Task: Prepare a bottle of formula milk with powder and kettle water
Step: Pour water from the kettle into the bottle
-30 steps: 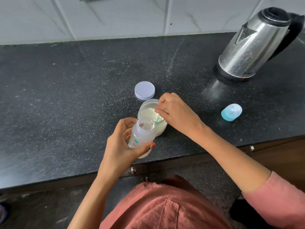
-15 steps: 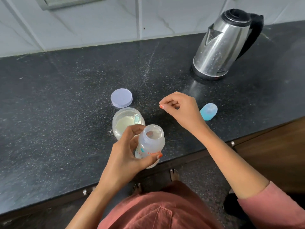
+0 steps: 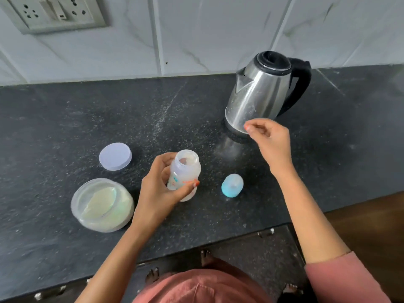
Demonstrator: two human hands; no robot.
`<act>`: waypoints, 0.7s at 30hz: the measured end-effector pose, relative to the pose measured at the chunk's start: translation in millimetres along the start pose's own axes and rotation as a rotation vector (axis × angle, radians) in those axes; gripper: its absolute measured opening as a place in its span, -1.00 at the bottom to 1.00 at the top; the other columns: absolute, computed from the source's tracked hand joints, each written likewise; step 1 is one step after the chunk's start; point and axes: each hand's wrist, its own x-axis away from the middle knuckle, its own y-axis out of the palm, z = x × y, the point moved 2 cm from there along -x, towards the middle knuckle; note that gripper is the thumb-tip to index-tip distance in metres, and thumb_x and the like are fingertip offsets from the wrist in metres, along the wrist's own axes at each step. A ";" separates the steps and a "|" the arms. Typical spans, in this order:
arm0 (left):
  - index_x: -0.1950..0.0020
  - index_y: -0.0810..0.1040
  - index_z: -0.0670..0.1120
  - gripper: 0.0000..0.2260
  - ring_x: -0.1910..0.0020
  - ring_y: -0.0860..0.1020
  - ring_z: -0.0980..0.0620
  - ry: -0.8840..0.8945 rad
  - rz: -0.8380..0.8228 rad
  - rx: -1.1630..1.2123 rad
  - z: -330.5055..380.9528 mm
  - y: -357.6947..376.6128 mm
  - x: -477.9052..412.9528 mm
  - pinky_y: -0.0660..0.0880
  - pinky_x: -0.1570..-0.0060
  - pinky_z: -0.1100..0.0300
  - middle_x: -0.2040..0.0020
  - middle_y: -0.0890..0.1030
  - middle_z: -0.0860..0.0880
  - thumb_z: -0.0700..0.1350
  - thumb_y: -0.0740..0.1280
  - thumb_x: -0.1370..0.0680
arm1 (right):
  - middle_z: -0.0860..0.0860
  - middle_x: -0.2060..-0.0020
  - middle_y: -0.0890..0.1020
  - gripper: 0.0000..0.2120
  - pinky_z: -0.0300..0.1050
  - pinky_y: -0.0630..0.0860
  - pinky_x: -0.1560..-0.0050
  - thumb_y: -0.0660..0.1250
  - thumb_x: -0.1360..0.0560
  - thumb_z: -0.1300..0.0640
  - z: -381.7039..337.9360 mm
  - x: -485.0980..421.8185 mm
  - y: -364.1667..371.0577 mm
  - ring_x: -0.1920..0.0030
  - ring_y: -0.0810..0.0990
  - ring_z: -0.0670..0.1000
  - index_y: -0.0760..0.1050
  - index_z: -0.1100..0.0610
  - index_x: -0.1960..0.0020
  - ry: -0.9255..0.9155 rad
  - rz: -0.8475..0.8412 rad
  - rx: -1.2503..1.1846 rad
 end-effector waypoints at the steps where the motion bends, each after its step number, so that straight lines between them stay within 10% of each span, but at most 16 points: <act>1: -0.02 0.40 0.19 -0.48 -0.03 0.57 0.24 0.002 0.021 -0.001 -0.6 5.3 -7.1 0.51 0.00 0.23 -0.02 0.58 0.30 -0.11 0.57 -0.22 | -0.11 0.24 0.61 -0.92 -0.43 0.46 0.15 0.37 -0.44 0.22 4.0 -11.0 -9.3 0.26 0.55 -0.29 0.59 0.11 0.08 0.005 0.039 -0.023; 12: -0.05 0.40 0.18 -0.50 -0.03 0.57 0.19 -0.002 0.170 -0.005 3.2 40.2 -59.2 0.53 0.00 0.13 -0.06 0.56 0.18 -0.13 0.54 -0.25 | 0.12 -0.11 0.57 -0.73 -0.27 0.48 -0.14 0.39 -0.43 0.14 50.2 -132.1 -80.1 -0.09 0.55 -0.09 0.52 0.19 -0.11 0.063 0.455 -0.355; 21: -0.03 0.39 0.19 -0.50 0.02 0.56 0.29 -0.025 0.214 -0.028 3.7 54.9 -92.2 0.51 0.06 0.30 -0.05 0.54 0.19 -0.22 0.53 -0.29 | -0.05 -0.03 0.60 -0.74 -0.18 0.40 -0.21 0.34 -0.47 0.16 80.1 -207.7 -105.9 -0.09 0.53 -0.09 0.48 0.06 -0.16 0.044 0.007 -0.126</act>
